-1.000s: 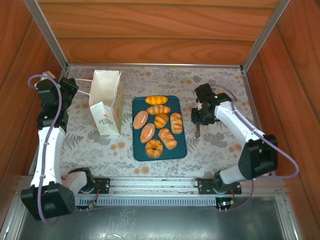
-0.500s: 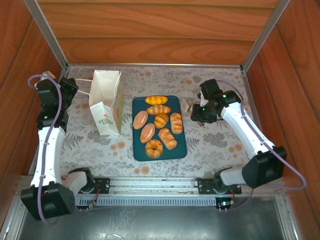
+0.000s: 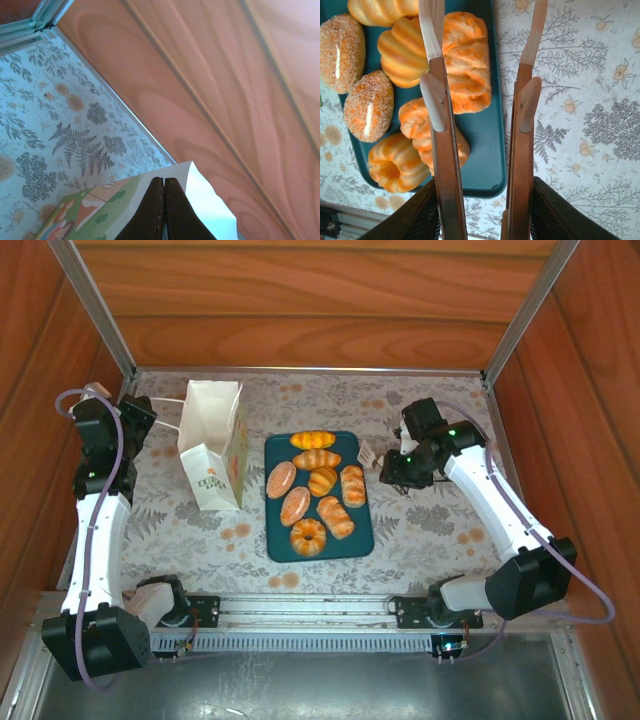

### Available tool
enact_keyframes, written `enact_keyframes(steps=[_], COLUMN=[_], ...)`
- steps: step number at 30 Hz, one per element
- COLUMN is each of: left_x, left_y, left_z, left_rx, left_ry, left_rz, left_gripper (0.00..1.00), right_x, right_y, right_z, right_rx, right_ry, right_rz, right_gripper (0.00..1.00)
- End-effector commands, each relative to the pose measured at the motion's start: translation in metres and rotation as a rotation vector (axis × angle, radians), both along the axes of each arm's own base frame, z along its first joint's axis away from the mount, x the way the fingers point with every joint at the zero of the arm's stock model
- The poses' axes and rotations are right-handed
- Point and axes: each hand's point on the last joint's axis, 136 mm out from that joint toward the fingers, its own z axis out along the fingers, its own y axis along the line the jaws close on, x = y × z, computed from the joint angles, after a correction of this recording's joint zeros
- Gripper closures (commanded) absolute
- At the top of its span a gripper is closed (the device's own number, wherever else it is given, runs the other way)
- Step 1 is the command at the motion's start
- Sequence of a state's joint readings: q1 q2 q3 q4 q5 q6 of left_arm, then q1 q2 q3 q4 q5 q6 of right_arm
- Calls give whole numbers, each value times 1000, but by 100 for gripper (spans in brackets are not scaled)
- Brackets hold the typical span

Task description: Place the fake bread into the paper bag

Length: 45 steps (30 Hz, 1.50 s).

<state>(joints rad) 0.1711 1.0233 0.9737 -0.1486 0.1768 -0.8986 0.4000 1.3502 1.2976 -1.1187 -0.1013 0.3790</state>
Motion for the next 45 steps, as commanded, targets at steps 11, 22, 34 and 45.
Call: enact_keyframes(steps=[11, 22, 34, 45], left_x=[-4, -5, -5, -6], left_y=[4, 4, 5, 5], left_z=[13, 14, 13, 14], left_rx=[0, 0, 0, 3], left_ry=[-43, -49, -51, -54], left_rz=[20, 24, 28, 32], left_gripper=[100, 100, 100, 100], right_x=[-20, -21, -22, -25], right_y=[25, 30, 41, 41], right_z=[9, -8, -25, -48], right_rx=[-43, -133, -146, -200], right_ry=[16, 37, 75, 122], right_rz=[124, 167, 194, 214], right_gripper=[54, 54, 54, 55])
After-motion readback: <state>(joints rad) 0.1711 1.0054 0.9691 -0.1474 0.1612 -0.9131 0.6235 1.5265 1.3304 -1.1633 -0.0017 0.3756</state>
